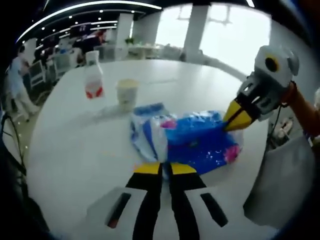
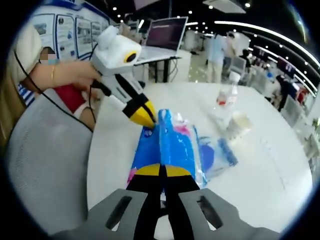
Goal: Arrange the tabletop items into an orderly group along one side of the table until the central work area is clear of visible clutter.
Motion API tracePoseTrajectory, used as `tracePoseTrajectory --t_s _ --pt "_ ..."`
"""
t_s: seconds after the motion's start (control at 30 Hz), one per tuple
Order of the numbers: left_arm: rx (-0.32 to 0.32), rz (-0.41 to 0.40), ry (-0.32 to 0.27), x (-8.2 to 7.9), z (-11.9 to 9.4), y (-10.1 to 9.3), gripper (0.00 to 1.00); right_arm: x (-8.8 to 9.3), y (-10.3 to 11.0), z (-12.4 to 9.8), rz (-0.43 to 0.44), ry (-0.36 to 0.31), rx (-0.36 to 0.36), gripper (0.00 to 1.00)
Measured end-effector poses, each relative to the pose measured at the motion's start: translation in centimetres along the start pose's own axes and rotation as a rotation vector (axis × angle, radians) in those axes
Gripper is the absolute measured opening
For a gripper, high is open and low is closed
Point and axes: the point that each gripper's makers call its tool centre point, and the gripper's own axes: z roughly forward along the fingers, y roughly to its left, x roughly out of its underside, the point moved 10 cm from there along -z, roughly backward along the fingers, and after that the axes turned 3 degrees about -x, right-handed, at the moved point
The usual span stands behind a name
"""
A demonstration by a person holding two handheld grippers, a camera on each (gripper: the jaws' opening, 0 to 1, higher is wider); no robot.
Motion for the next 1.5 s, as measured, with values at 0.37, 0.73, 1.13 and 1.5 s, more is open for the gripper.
tracePoseTrajectory --t_s 0.37,0.73,1.13,1.5 --pt "-0.046 -0.094 0.052 0.4 0.3 -0.2 0.0 0.3 -0.5 0.7 0.106 0.006 0.018 0.01" --pt "-0.158 -0.289 0.078 1.4 0.6 -0.2 0.0 0.5 -1.6 2.3 0.38 -0.04 0.095 0.02" --pt "-0.2 -0.373 0.097 1.9 0.7 0.0 0.0 0.4 -2.1 1.1 0.533 -0.082 0.207 0.33" --pt "-0.259 -0.446 0.09 2.2 0.5 0.3 0.0 1.5 -0.2 1.0 0.598 -0.012 0.24 0.43"
